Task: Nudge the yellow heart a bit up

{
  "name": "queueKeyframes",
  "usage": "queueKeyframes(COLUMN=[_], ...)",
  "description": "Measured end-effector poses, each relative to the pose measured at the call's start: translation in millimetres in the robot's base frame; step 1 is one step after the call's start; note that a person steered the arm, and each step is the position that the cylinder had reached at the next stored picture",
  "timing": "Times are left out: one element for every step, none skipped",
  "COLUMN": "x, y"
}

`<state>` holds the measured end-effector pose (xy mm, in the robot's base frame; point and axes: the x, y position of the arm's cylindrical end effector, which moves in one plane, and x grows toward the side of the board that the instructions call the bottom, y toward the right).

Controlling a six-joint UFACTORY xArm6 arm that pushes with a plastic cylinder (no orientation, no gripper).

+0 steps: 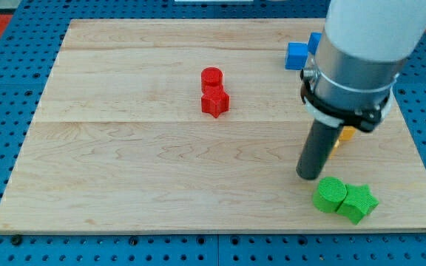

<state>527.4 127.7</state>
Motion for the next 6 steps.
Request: queueKeyframes(x=[-37,-33,-8,-2,-30,-31], y=[1,6,6,18,19,19])
